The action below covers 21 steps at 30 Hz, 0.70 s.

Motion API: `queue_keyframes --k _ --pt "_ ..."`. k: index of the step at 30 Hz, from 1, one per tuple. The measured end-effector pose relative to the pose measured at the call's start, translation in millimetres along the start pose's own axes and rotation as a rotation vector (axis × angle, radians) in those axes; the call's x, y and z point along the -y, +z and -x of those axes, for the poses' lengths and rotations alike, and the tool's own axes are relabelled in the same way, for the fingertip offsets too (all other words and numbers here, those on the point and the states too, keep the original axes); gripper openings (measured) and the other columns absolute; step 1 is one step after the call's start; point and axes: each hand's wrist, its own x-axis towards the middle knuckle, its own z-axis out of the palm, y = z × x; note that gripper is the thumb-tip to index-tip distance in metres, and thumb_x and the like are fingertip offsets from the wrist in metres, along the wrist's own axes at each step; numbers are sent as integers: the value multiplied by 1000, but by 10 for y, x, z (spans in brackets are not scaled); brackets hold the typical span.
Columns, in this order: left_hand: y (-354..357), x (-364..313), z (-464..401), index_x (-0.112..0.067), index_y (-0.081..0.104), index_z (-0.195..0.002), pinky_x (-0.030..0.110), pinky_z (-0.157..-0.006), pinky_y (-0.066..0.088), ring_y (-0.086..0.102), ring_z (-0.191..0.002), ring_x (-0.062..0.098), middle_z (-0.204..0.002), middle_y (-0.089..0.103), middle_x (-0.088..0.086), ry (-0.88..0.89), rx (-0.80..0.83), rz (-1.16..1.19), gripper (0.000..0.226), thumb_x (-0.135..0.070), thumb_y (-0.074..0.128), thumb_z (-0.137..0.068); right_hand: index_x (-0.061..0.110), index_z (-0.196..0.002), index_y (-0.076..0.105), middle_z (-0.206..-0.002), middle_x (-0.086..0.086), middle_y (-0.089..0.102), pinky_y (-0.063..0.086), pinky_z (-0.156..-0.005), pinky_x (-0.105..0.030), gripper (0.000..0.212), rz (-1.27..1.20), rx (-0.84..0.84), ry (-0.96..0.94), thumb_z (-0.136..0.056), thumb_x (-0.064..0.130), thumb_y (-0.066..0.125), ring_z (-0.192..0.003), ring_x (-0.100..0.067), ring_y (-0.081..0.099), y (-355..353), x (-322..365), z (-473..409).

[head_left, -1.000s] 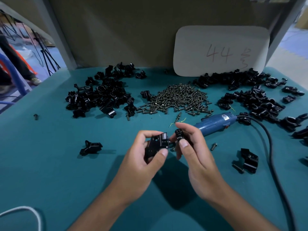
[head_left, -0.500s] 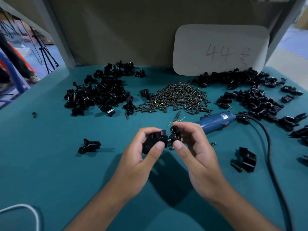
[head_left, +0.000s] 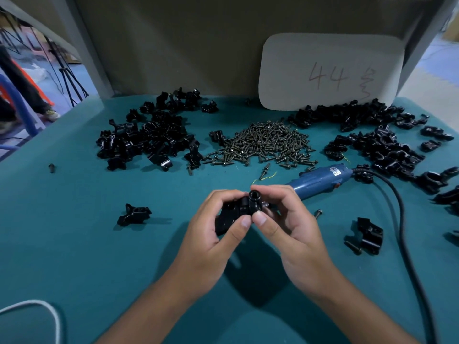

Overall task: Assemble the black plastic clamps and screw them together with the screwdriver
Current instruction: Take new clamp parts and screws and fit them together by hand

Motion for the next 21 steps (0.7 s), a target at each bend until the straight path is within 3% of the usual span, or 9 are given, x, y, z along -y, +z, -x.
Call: queue_keyframes --k 6,13,18,21 --pt "5 -16 12 -33 62 -119 23 -93 49 64 -112 22 -115 66 -3 11 -11 25 28 -42 61 -93 13 -117 66 -119 -28 57 51 -94 -28 30 -141 20 92 -87 11 66 -107 -16 62 -17 17 -13" --pt "4 -8 5 -32 64 -116 25 -92 49 64 -109 22 -112 65 -5 14 -22 10 28 -43 62 -91 32 -110 72 -103 2 66 50 -97 -31 28 -200 67 150 -83 28 74 -102 -13 59 -53 -11 -30" --pt "3 -5 7 -37 64 -113 25 -89 50 65 -104 20 -108 66 -6 30 -22 9 24 -43 62 -90 29 -111 72 -104 -8 58 40 -108 -51 42 -255 80 199 -75 47 85 -105 -21 52 -39 -7 -1" --pt "0 7 6 -41 63 -111 25 -86 51 65 -101 18 -107 65 -10 57 -38 -10 21 -44 61 -90 28 -113 71 -103 -8 55 39 -108 -55 42 -260 87 198 -77 46 84 -104 -21 50 -21 -9 2"
